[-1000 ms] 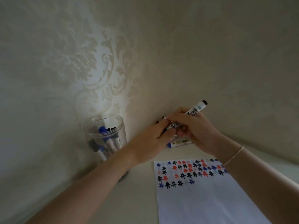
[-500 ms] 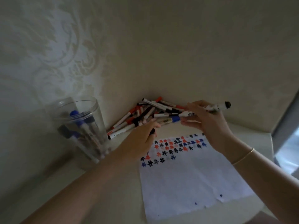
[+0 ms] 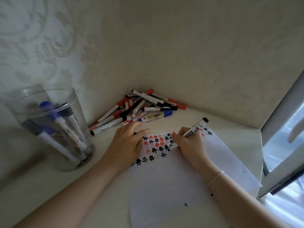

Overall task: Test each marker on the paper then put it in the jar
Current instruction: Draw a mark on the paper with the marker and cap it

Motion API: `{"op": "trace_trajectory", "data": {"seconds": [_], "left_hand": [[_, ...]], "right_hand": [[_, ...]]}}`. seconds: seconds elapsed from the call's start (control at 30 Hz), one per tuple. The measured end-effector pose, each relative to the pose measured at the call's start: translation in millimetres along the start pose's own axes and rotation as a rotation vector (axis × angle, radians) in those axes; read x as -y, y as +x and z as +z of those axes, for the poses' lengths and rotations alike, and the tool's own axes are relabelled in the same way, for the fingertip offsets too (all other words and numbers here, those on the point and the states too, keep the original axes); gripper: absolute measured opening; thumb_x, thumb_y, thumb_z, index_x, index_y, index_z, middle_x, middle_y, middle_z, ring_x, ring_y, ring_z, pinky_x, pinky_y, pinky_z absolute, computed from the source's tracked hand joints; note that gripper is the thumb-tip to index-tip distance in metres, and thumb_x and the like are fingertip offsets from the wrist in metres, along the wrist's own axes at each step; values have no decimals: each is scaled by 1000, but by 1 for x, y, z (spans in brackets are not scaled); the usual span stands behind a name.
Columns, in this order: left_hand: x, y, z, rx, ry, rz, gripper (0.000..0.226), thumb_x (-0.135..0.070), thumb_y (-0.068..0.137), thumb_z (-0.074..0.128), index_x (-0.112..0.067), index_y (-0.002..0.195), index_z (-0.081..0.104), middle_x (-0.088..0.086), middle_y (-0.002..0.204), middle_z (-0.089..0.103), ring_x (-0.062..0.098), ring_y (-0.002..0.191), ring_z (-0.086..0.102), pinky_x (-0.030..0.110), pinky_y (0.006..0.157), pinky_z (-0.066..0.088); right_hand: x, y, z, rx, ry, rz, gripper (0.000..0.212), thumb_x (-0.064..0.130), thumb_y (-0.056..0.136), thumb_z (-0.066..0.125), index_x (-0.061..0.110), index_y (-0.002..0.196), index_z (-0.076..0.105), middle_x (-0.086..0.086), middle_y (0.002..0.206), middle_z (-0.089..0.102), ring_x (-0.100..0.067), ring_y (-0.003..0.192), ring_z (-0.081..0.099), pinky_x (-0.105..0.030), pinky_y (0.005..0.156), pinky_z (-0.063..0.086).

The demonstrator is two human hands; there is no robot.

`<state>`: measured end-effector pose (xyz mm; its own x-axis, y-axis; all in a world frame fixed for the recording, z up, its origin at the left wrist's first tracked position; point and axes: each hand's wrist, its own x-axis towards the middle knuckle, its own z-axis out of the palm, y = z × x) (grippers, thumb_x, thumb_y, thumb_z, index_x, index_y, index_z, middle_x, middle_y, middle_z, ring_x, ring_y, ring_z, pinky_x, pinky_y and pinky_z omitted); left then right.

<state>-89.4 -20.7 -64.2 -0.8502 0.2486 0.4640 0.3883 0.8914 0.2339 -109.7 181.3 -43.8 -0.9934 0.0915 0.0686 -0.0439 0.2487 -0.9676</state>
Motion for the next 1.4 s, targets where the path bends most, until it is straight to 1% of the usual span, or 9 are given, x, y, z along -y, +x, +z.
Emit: {"op": "trace_trajectory", "data": {"seconds": [0.07,0.13,0.23,0.3,0.53,0.8,0.97,1.13,1.4], "left_hand": [[-6,-2,-7,7,-38,93,33,-25,97,45,-21,125,62,1,134,53,18,127,40,33,106,32],[-17,-4,-10,146,-121,194,39,-34,99,37,-24,130,57,-6,139,50,8,130,40,26,108,31],[-29,-10,-7,453,-200,136,55,-53,98,30,-36,149,21,-23,155,12,-7,141,10,16,116,11],[-29,-11,-6,541,-149,116,68,-64,92,28,-37,151,6,-25,155,-2,-10,140,-3,15,115,2],[-30,-10,-8,552,-102,111,83,-74,83,35,-37,151,4,-24,156,-3,-16,129,-8,6,102,-11],[-32,-7,-11,558,-128,87,84,-73,83,39,-37,151,6,-22,157,-1,-8,140,-3,13,110,-4],[-33,-7,-12,565,-129,80,83,-72,84,39,-36,151,6,-23,156,0,-13,133,-5,12,109,-5],[-32,-6,-11,549,-129,89,83,-71,84,41,-34,151,9,-20,158,3,-6,141,1,12,109,-4],[-30,-7,-9,537,-128,93,84,-73,83,40,-35,151,8,-21,157,3,-4,142,1,15,112,-1]], "right_hand": [[-2,1,1,-20,-16,0,22,0,75,62,6,59,48,-6,44,39,-11,35,33,-16,37,26],[-4,2,2,-35,-23,0,26,0,74,62,8,57,45,-1,42,36,-9,34,31,-16,36,25],[-6,2,3,-48,-54,-29,26,0,72,62,9,56,44,-3,45,36,-9,37,31,-18,36,26],[-7,2,3,-38,-79,-38,20,1,71,62,7,58,48,-7,47,38,-10,38,32,-18,37,27],[-9,3,8,-44,-144,-29,31,3,72,61,13,54,38,2,45,34,-12,42,32,-23,44,27],[-7,1,5,0,-89,-16,22,1,73,61,8,59,47,-5,46,41,-17,39,39,-21,40,32],[-7,2,7,-53,-167,-78,36,-1,74,58,15,54,32,3,49,28,-12,49,25,-20,42,20],[-8,2,5,-35,-99,-41,17,3,71,60,4,61,47,-10,49,42,-18,47,37,-24,45,28],[-10,3,5,-63,-122,-44,21,3,70,61,5,57,44,-4,49,37,-16,49,33,-25,46,26]]}}
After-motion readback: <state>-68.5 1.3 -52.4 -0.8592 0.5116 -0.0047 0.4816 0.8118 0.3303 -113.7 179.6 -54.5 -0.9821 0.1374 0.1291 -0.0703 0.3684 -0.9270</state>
